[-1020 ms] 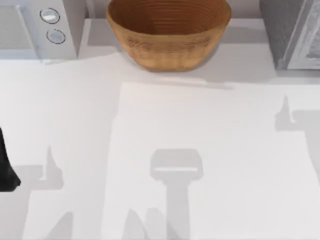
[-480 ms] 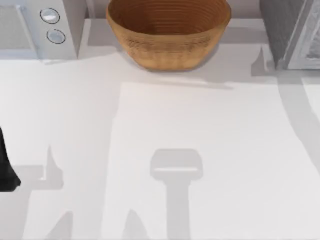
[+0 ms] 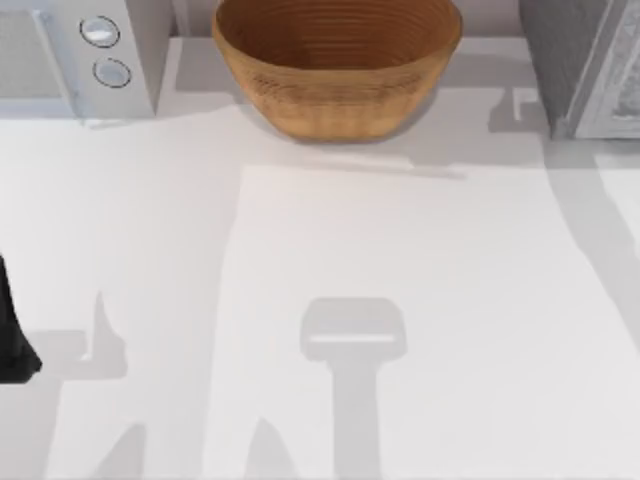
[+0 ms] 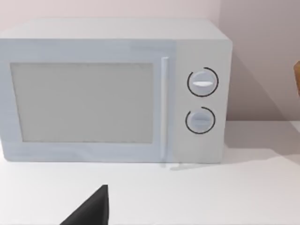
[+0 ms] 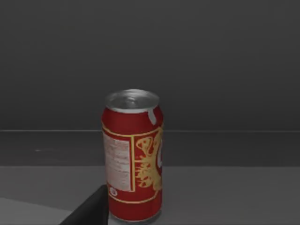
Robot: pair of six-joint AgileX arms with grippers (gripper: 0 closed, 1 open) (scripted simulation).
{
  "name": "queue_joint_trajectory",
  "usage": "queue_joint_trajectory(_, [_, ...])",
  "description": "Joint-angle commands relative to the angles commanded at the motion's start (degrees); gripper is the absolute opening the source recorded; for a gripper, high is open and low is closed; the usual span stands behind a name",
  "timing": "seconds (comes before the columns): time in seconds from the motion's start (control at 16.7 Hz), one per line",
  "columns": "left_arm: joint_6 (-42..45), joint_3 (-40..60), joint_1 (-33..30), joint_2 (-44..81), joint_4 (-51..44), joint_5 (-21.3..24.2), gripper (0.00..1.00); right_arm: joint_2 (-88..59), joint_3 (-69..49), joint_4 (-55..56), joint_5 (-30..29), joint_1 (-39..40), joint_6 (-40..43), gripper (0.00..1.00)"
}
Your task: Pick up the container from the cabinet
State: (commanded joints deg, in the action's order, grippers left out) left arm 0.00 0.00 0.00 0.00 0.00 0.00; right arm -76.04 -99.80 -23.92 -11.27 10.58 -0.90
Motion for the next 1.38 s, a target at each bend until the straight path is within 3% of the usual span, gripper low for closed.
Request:
queue_joint_trajectory(0.24, [0.0,0.0,0.0,0.0,0.0,0.0,1.00,-0.3,0.5,1.0,-0.8,0.5,0.0,1.00])
queue_joint_trajectory(0.66, [0.0,0.0,0.0,0.0,0.0,0.0,1.00,-5.0,3.9,9.5,-8.5,7.4,0.3,1.00])
queue_joint_trajectory(1.02, [0.0,0.0,0.0,0.0,0.0,0.0,1.00,-5.9,2.9,9.4,-8.1,7.0,0.3,1.00])
queue_joint_trajectory(1.38, [0.0,0.0,0.0,0.0,0.0,0.0,1.00,-15.6,-6.1,10.0,-5.7,4.4,0.2,1.00])
